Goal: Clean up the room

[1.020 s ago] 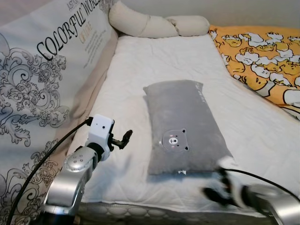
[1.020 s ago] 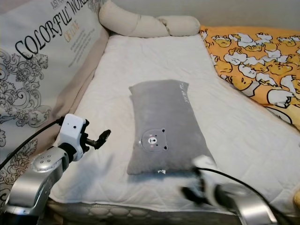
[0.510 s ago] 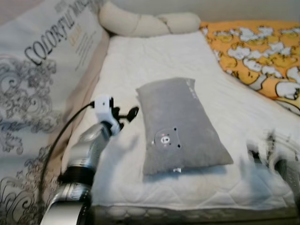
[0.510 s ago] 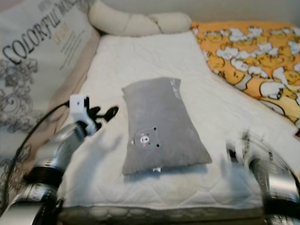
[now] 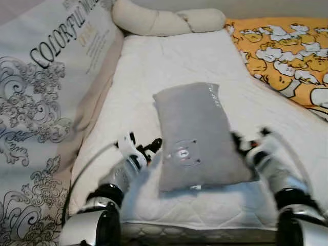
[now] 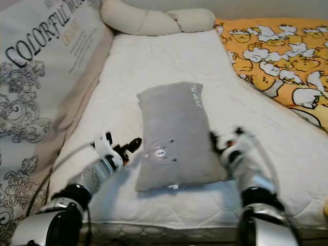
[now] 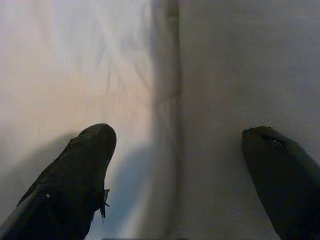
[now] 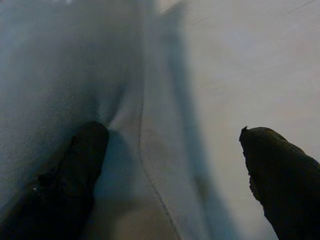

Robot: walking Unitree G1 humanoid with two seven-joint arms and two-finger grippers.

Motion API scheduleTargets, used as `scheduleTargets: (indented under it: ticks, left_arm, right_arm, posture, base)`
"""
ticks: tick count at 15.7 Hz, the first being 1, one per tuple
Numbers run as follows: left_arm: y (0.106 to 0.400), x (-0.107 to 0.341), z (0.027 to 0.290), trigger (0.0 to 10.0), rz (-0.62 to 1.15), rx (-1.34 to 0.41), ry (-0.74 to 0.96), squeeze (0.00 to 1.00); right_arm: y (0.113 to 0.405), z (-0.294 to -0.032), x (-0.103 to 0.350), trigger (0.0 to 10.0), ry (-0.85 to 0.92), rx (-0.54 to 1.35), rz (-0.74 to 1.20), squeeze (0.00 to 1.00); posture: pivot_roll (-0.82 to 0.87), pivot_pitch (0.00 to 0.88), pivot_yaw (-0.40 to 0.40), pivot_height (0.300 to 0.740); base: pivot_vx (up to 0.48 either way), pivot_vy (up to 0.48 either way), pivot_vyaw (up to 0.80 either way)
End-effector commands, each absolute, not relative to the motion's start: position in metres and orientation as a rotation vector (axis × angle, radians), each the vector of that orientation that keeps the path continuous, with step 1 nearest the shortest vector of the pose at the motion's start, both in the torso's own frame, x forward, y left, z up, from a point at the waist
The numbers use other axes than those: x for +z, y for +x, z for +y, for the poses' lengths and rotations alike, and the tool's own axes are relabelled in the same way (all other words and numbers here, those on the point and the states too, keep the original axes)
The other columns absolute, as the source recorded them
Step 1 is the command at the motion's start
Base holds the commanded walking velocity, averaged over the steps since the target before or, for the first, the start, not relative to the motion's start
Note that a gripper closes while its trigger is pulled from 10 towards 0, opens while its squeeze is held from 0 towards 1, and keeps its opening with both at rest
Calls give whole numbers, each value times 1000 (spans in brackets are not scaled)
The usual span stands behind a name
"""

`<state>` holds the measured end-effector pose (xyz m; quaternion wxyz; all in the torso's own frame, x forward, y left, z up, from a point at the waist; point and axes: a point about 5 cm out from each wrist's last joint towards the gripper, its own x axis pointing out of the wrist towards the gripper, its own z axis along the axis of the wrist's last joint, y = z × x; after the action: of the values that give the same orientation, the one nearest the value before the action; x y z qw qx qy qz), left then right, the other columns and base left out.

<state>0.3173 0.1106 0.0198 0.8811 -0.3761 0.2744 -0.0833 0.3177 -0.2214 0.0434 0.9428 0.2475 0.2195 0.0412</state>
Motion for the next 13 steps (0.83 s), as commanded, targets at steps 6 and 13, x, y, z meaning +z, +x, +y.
scheduleTargets:
  ticks: [6,13]
  left_arm:
    - [322,37,90,10000,481,-359,-1128,0]
    - [312,22,83,10000,569,-351,-910,0]
  right_arm:
    - [306,-189,26,10000,630,315,546,0]
    - [304,-199,24,10000,584,299,556,0]
  posture:
    - [-85,0,63,740]
    - [-103,0,79,740]
  base:
    - [0,0,0]
    - [0,0,0]
